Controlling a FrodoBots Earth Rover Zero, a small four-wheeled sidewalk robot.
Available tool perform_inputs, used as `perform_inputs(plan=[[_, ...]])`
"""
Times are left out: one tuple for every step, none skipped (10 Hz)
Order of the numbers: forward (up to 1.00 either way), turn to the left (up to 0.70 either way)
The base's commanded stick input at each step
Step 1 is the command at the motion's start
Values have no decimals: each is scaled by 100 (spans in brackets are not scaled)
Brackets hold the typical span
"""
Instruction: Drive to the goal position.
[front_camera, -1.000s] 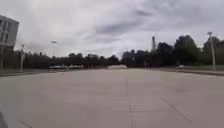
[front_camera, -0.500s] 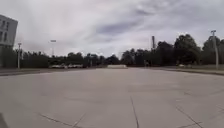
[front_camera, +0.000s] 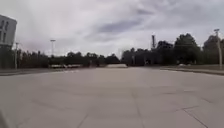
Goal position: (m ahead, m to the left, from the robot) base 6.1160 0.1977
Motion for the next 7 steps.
perform_inputs(plan=[[100,0],[100,0],[100,0],[100,0],[100,0],[100,0],[100,0]])
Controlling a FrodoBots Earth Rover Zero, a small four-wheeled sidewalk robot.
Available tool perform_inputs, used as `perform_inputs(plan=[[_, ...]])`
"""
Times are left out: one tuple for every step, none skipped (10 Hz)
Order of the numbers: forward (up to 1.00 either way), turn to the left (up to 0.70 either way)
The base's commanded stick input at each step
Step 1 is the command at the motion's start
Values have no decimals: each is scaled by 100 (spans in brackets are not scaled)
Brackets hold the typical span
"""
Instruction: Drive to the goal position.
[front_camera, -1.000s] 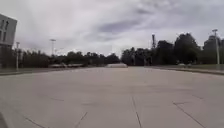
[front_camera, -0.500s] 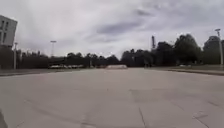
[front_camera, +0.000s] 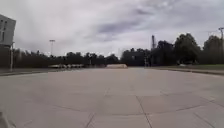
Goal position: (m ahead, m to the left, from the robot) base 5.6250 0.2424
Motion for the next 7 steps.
perform_inputs(plan=[[100,0],[100,0],[100,0],[100,0],[100,0],[100,0],[100,0]])
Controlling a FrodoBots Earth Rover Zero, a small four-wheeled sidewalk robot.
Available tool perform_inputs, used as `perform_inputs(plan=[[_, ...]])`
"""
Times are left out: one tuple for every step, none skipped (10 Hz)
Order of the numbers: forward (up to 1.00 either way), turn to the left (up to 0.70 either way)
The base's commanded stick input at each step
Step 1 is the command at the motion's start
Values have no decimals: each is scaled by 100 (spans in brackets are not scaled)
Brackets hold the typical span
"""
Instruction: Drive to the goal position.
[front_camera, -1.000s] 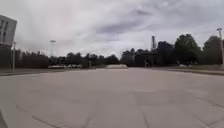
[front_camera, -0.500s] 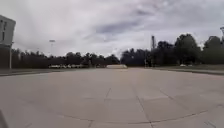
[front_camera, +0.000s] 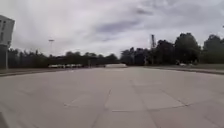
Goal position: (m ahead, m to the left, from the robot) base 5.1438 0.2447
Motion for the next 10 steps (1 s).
perform_inputs(plan=[[100,0],[100,0],[100,0],[100,0],[100,0],[100,0],[100,0],[100,0],[100,0],[100,0]])
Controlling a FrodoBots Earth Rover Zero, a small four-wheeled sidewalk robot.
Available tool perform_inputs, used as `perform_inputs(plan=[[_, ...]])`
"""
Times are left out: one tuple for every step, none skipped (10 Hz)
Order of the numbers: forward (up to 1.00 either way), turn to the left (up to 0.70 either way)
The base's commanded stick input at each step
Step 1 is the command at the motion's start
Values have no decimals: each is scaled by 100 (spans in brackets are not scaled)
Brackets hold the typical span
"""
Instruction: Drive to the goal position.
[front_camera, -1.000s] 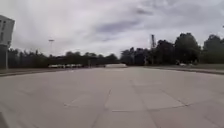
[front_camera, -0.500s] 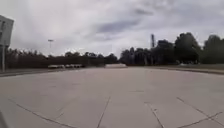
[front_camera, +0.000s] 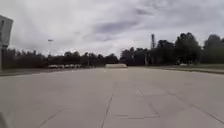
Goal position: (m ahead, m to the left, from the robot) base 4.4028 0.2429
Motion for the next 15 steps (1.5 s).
perform_inputs(plan=[[100,0],[100,0],[100,0],[100,0],[100,2],[100,15],[100,27],[100,21],[100,3],[100,0],[100,0],[100,0],[100,0],[100,0],[100,0]])
